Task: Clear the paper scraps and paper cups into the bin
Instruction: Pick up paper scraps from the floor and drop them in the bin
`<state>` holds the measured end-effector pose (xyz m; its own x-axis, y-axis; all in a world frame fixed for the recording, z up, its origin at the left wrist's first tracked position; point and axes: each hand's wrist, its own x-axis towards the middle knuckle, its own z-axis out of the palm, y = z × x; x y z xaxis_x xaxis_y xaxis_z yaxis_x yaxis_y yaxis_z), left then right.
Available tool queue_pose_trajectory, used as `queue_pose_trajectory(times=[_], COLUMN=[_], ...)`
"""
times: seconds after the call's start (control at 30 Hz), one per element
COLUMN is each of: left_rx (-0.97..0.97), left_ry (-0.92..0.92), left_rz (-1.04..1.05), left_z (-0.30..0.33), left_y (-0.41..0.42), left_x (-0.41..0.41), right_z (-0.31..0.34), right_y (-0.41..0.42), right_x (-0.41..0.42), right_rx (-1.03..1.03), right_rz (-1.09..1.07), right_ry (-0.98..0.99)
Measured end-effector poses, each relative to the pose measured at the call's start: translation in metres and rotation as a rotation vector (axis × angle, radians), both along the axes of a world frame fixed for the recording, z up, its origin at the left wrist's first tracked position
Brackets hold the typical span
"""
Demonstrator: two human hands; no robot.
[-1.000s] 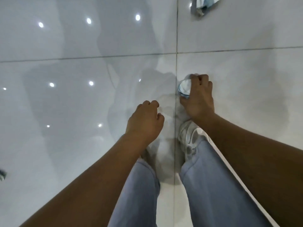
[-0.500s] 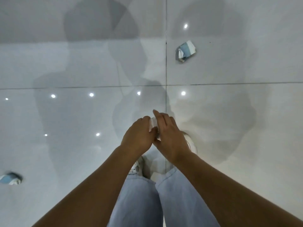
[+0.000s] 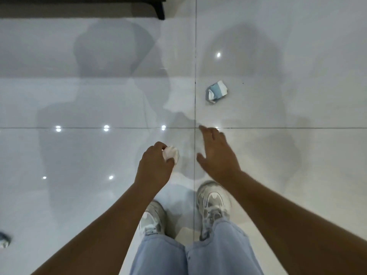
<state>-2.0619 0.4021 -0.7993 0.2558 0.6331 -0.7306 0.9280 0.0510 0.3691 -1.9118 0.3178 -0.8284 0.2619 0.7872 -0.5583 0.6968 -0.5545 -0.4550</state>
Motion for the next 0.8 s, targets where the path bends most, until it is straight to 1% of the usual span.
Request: queue_pose_trajectory(times=[0.23, 0.37, 0.43, 0.47, 0.57, 0.6, 0.7, 0.8], left_rx=[0.111, 0.141, 0.134, 0.128, 0.108, 0.103, 0.092, 0.081], left_ry=[-0.073, -0.118, -0.119, -0.116, -0.104, -0.096, -0.085, -0.075], left_rz=[-0.08, -0.115, -0.153, -0.169, -0.162, -0.164, -0.175, -0.202], left_z=[-0.069, -0.105, -0.117, -0.121, -0.123, -0.119, -0.092, -0.041], left_y=[0.024, 0.02, 0.012, 0.008, -0.003, -0.007, -0.016, -0.024], left_x=[0.003, 0.005, 0.001, -0.001, -0.008, -0.011, -0.02, -0.03], right_z=[-0.081, -0.124, -0.137, -0.14, -0.138, -0.133, -0.108, -0.06], right_y=[0.072, 0.096, 0.097, 0.095, 0.076, 0.066, 0.033, 0.0], right_x=[0.076, 0.086, 0.085, 0.084, 0.071, 0.064, 0.036, 0.003], right_rx=[-0.026, -0.101, -0.101, -0.07, 0.056, 0.068, 0.033, 0.007], right_rz=[-0.082, -0.004, -0.026, -0.048, -0.088, -0.084, -0.075, -0.13], right_ry=[-0.2, -0.319, -0.327, -0.325, -0.296, -0.273, -0.197, -0.135])
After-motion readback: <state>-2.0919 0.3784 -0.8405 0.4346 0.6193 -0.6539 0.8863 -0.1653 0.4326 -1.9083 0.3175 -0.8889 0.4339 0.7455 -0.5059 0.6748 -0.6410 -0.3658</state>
